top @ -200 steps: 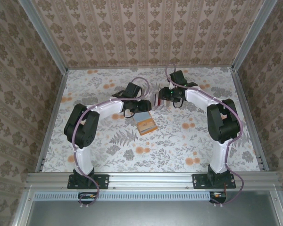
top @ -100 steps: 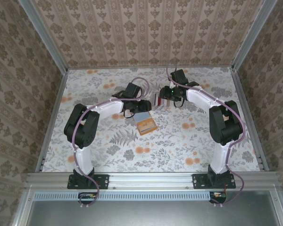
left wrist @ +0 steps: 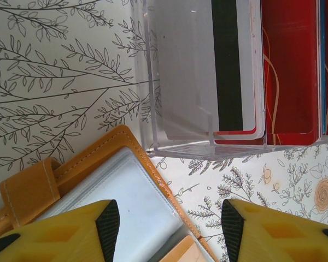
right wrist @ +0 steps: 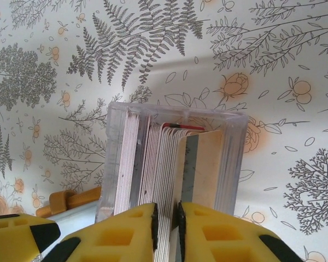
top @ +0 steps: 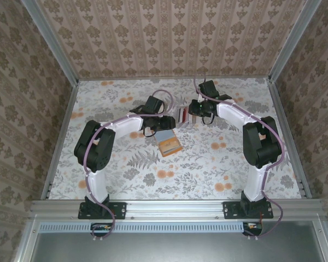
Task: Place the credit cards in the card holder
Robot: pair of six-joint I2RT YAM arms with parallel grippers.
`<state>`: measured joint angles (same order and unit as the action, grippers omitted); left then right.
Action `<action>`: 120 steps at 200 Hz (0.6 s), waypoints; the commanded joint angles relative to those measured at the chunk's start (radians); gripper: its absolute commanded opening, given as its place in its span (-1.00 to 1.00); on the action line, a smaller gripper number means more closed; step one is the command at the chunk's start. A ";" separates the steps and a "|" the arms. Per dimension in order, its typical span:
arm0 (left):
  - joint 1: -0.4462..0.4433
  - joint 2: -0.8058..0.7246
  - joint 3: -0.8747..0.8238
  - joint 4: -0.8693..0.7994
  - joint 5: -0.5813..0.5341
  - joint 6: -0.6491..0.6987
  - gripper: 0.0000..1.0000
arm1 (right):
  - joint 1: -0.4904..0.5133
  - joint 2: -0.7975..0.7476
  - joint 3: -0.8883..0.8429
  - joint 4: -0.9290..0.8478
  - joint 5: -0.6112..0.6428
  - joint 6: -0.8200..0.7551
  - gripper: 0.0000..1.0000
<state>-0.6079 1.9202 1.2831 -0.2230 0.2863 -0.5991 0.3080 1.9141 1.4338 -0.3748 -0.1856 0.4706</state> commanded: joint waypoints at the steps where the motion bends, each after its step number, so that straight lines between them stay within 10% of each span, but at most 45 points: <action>1: 0.001 0.004 -0.005 0.008 0.013 -0.014 0.11 | -0.003 -0.034 -0.012 -0.017 0.009 -0.006 -0.68; 120: 0.000 0.003 0.016 -0.009 0.008 -0.009 0.11 | -0.035 -0.119 -0.039 -0.029 0.001 -0.018 -0.98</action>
<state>-0.6079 1.9202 1.2831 -0.2237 0.2890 -0.6018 0.2821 1.8549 1.4136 -0.3855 -0.1856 0.4698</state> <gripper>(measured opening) 0.554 0.051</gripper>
